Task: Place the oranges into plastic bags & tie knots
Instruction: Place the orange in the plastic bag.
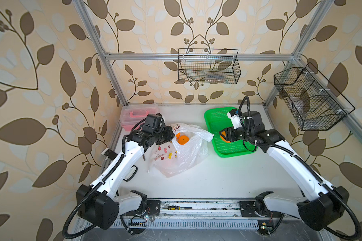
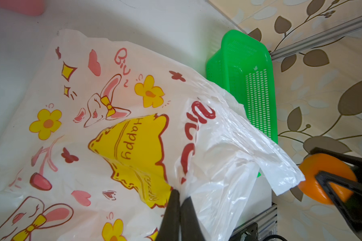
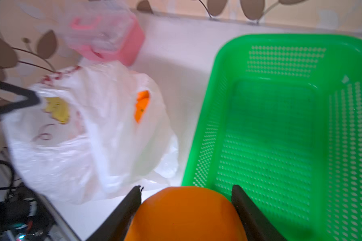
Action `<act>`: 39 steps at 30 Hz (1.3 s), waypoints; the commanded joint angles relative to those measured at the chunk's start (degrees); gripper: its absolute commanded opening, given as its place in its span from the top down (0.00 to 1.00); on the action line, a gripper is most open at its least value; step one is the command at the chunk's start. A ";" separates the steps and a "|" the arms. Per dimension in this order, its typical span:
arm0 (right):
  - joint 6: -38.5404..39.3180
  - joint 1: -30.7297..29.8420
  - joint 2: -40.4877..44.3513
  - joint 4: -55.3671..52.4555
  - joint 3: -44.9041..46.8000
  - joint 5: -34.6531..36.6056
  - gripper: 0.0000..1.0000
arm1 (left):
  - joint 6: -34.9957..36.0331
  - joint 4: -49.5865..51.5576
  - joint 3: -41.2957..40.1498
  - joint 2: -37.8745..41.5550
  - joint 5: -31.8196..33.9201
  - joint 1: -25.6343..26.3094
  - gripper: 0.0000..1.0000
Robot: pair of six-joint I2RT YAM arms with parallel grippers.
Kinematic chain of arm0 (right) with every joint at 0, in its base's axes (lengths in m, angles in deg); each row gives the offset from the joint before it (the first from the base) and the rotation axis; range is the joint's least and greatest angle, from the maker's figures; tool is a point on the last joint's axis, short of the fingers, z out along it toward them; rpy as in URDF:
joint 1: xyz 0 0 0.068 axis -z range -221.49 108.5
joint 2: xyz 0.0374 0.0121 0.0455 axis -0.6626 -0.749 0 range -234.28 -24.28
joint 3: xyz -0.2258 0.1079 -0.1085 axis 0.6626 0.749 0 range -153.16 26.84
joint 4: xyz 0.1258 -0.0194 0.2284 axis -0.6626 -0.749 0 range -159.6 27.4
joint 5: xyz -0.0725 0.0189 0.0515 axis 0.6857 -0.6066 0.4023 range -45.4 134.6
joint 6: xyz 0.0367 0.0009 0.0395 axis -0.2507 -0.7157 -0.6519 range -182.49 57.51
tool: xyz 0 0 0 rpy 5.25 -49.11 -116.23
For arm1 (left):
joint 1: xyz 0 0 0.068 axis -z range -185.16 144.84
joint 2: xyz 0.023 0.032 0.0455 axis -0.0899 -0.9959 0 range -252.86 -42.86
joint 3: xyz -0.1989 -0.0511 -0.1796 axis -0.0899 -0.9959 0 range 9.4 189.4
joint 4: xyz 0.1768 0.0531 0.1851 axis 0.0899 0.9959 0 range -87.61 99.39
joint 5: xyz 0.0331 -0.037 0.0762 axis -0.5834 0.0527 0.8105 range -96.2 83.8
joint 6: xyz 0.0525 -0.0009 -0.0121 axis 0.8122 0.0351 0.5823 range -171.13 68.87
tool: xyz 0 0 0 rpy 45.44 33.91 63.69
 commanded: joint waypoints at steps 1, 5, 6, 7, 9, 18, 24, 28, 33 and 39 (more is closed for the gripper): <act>-6.15 -5.99 0.32 9.63 0.67 -4.46 0.38 | 0.45 -1.02 1.07 0.39 -0.93 -0.51 1.00; -8.77 -14.71 -3.99 16.34 -1.20 -0.45 0.38 | 0.40 -0.94 1.23 0.65 -1.23 -0.51 1.00; -9.30 -16.71 -5.80 17.98 -1.77 0.84 0.38 | 0.39 -0.95 1.08 0.73 -1.17 -0.51 1.00; -9.59 -18.26 -7.72 19.57 -2.53 2.24 0.38 | 0.31 -0.94 1.10 0.78 -1.19 -0.51 1.00; -10.33 -20.60 -11.74 22.09 -3.25 4.54 0.39 | 0.27 -1.02 1.08 0.91 -1.46 -0.53 1.00; -11.31 -23.49 -28.39 29.10 -10.61 10.71 0.38 | 0.19 -0.20 1.03 2.31 -0.02 -0.51 1.00; -9.83 -23.62 -30.13 27.44 -12.85 9.51 0.15 | 0.20 0.25 0.94 3.28 1.22 -0.51 1.00; -6.85 -22.60 -23.62 24.25 -11.81 7.87 0.09 | 0.40 0.20 0.95 2.86 1.01 -0.51 1.00; -1.22 -19.57 -12.72 18.77 -10.44 -1.93 0.09 | 0.75 0.34 1.43 2.41 1.26 -0.51 1.00; 9.35 -8.84 -0.04 11.37 -3.87 -10.74 0.02 | 0.83 0.12 1.46 1.97 1.04 -0.51 1.00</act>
